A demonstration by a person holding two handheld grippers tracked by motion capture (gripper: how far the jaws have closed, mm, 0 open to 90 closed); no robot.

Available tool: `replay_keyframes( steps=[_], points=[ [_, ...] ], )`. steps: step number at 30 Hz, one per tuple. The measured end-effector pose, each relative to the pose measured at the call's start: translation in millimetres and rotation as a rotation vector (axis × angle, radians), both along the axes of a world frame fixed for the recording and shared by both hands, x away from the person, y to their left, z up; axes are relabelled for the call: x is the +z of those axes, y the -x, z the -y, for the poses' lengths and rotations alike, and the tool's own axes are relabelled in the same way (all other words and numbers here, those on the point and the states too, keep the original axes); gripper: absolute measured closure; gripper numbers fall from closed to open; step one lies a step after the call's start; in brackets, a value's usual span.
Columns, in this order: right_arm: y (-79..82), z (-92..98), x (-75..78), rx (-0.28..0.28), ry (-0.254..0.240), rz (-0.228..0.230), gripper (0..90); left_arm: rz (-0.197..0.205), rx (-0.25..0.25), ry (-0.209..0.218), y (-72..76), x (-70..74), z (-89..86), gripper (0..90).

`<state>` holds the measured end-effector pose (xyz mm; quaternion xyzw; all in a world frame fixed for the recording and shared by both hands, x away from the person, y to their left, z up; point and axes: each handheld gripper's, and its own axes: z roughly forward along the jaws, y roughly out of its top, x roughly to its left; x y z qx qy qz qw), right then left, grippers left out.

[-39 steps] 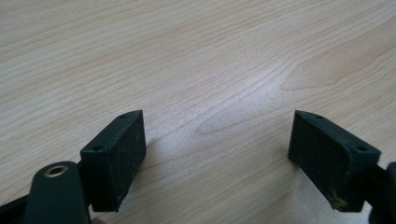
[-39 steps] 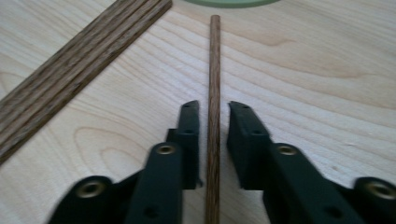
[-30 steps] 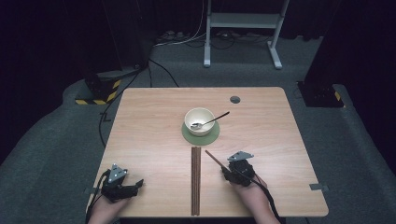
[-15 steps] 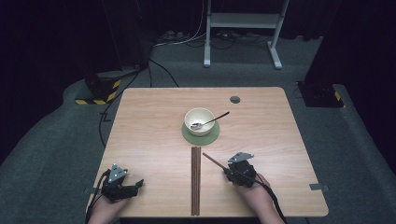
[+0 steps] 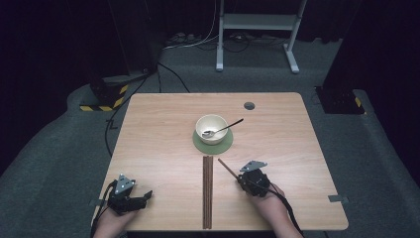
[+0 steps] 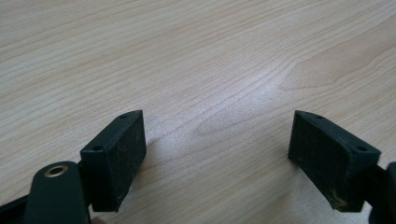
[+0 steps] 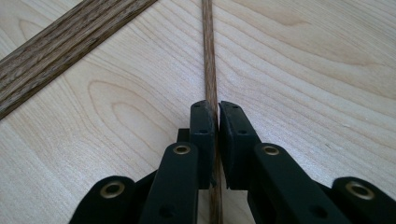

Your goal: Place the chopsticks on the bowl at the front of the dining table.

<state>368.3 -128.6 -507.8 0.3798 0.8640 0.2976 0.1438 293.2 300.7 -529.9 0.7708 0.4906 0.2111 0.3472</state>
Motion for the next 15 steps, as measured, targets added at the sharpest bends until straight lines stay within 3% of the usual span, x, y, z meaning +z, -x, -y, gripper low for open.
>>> replay_keyframes(
  steps=[10,15],
  points=[
    [2.0,0.2,-0.1,-0.016,-0.017,0.013,84.4,0.000,-0.002,0.001,0.0,0.0,0.1,19.1],
    [6.4,1.2,10.1,-0.020,-0.030,0.035,84.4,0.000,-0.003,0.001,0.4,0.1,0.4,19.2]
  ],
)
